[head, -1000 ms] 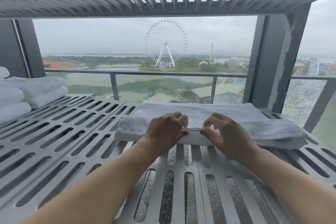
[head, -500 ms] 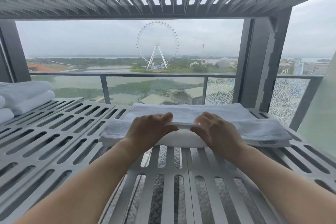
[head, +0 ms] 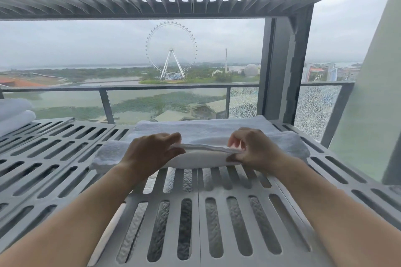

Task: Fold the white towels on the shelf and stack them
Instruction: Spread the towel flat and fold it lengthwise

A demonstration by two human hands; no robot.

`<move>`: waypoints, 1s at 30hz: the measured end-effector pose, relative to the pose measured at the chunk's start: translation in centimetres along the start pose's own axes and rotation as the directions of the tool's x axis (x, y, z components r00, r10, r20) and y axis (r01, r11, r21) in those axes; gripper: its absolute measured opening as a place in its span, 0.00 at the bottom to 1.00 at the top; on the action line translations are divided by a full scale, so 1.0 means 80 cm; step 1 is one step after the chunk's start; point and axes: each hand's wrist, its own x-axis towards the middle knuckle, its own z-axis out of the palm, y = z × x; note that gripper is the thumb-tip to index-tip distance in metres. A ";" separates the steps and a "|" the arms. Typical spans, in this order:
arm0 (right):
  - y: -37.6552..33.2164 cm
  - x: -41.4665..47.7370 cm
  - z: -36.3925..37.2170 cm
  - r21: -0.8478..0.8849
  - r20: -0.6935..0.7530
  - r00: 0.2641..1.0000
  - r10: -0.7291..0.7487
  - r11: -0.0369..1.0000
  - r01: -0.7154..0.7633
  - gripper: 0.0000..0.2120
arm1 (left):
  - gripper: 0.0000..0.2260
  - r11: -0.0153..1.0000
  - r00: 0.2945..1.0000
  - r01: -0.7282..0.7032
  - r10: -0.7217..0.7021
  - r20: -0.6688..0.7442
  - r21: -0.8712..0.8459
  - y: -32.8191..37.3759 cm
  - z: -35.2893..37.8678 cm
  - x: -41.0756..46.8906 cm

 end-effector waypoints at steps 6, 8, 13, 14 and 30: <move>0.025 -0.034 -0.023 -0.062 0.051 0.999 0.011 0.998 -0.008 0.10 | 0.13 0.997 0.999 0.021 -0.018 0.041 -0.070 0.021 0.000 0.001; 0.027 -0.041 -0.024 -0.070 0.054 0.998 -0.009 0.997 0.013 0.10 | 0.16 0.998 0.994 -0.046 0.050 0.092 -0.046 0.048 0.006 0.014; 0.039 -0.056 -0.027 -0.073 0.011 1.000 0.013 0.997 -0.012 0.11 | 0.15 0.988 0.994 -0.082 0.091 0.066 -0.134 0.126 0.026 0.058; 0.041 -0.057 -0.028 -0.075 0.000 1.000 0.028 0.997 -0.028 0.11 | 0.12 0.985 0.995 -0.074 0.083 0.057 -0.155 0.137 0.032 0.062; 0.067 -0.054 -0.046 -0.056 0.037 0.980 0.197 0.979 -0.195 0.07 | 0.06 0.961 1.000 0.002 0.006 0.026 -0.278 0.140 0.056 0.054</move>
